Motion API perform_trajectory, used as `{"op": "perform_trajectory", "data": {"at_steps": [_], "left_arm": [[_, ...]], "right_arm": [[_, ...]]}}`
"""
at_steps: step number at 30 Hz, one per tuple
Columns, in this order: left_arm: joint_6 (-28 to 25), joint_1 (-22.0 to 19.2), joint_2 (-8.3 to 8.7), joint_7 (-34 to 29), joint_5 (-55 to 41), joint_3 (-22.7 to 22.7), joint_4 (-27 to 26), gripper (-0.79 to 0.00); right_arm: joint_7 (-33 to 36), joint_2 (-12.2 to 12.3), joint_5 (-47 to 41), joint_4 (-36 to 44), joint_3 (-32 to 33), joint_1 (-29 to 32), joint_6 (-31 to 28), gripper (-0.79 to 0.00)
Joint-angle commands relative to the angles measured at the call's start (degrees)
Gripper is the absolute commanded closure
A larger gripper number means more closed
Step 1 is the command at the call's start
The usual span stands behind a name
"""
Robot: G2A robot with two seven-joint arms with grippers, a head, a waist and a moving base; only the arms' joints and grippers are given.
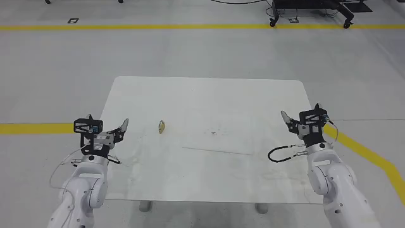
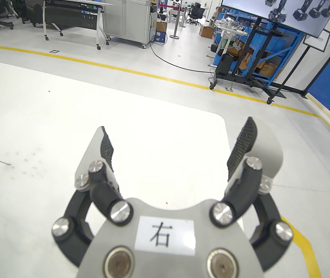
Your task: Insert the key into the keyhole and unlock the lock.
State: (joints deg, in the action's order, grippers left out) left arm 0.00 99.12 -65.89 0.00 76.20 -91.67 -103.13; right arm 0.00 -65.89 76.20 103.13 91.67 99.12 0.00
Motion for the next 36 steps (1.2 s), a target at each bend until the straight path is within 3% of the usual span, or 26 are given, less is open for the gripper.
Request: {"op": "perform_trajectory", "data": {"at_steps": [1, 3, 8, 22, 31, 36], "left_arm": [[0.00, 0.00, 0.00, 0.00, 0.00, 0.00, 0.00, -0.785], [0.00, 0.00, 0.00, 0.00, 0.00, 0.00, 0.00, -0.785], [0.00, 0.00, 0.00, 0.00, 0.00, 0.00, 0.00, -0.785], [0.00, 0.00, 0.00, 0.00, 0.00, 0.00, 0.00, -0.785], [0.00, 0.00, 0.00, 0.00, 0.00, 0.00, 0.00, -0.785], [0.00, 0.00, 0.00, 0.00, 0.00, 0.00, 0.00, -0.785]], "right_arm": [[-0.47, 0.04, 0.74, 0.18, 0.37, -0.11, 0.39, -0.785], [-2.44, 0.24, 4.61, 0.94, 0.78, -0.09, -0.42, -0.785], [0.25, 0.68, 2.32, 1.57, 3.07, -2.54, -7.59, -0.785], [0.52, 0.70, 3.21, 1.46, 2.65, -2.66, -7.99, -0.785], [3.56, 0.11, 11.19, -4.50, -11.02, -12.12, -18.20, -0.785], [2.92, -0.60, 9.79, -10.13, -17.46, -17.44, -24.53, -0.785]]}}
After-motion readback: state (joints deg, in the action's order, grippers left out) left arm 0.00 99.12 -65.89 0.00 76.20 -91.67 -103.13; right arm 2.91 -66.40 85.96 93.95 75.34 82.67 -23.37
